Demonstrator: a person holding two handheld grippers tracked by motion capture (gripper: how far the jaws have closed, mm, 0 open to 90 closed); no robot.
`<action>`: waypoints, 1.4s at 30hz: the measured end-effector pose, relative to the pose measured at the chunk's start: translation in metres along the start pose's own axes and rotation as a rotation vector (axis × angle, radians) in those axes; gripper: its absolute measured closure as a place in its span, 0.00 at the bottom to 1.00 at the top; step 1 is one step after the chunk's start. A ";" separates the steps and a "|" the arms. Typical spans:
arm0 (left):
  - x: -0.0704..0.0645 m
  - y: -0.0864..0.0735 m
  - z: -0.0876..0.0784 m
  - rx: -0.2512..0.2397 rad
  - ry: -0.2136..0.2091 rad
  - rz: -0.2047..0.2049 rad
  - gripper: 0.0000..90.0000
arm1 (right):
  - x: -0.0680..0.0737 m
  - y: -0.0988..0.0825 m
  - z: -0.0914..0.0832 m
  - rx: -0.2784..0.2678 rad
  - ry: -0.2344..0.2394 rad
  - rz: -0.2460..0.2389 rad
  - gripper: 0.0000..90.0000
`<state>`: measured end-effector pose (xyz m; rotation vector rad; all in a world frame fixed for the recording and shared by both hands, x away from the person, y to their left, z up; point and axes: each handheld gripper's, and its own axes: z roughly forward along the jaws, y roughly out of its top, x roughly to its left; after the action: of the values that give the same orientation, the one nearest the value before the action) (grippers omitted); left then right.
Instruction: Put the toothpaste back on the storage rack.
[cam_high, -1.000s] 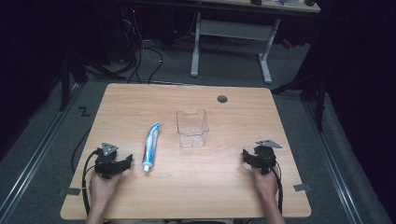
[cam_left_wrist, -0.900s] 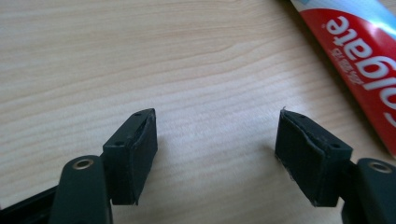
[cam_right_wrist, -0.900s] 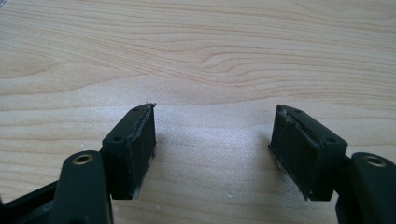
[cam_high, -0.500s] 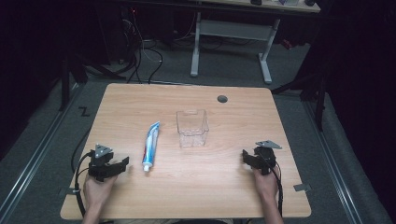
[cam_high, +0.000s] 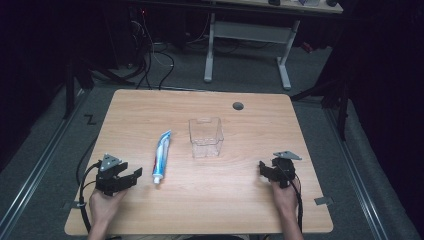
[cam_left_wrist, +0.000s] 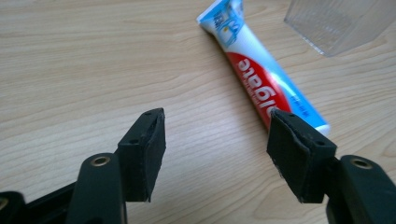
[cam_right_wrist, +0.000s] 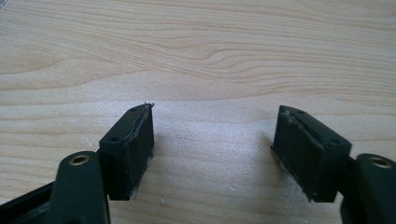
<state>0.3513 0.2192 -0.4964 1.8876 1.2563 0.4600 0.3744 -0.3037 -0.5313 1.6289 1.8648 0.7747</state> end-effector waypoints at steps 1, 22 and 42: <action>0.000 0.000 0.000 0.000 0.000 0.000 0.43 | 0.000 0.000 0.000 0.000 0.000 0.000 0.30; -0.032 0.040 0.025 0.140 -0.019 0.110 0.43 | 0.000 -0.001 0.000 0.010 -0.005 0.018 0.26; -0.040 0.077 0.066 0.232 0.031 0.116 0.45 | 0.001 -0.001 -0.001 0.010 0.015 -0.007 0.26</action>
<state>0.4241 0.1421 -0.4718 2.1643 1.2689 0.4201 0.3728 -0.3027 -0.5314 1.6260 1.8875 0.7776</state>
